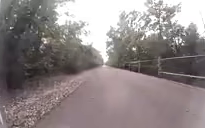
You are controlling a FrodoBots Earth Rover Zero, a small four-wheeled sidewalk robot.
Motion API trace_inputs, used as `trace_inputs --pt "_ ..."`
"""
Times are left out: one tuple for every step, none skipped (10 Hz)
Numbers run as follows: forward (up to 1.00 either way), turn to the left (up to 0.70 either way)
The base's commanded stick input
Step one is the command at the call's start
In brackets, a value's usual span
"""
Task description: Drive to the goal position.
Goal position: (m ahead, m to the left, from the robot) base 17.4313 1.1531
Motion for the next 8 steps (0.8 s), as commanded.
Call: trace_inputs --pt "0.70 0.00" --pt "0.70 0.00" --pt "0.70 0.00" --pt "0.70 0.00" --pt "0.70 0.00" --pt "0.70 0.00" --pt "0.70 0.00" --pt "0.70 0.00"
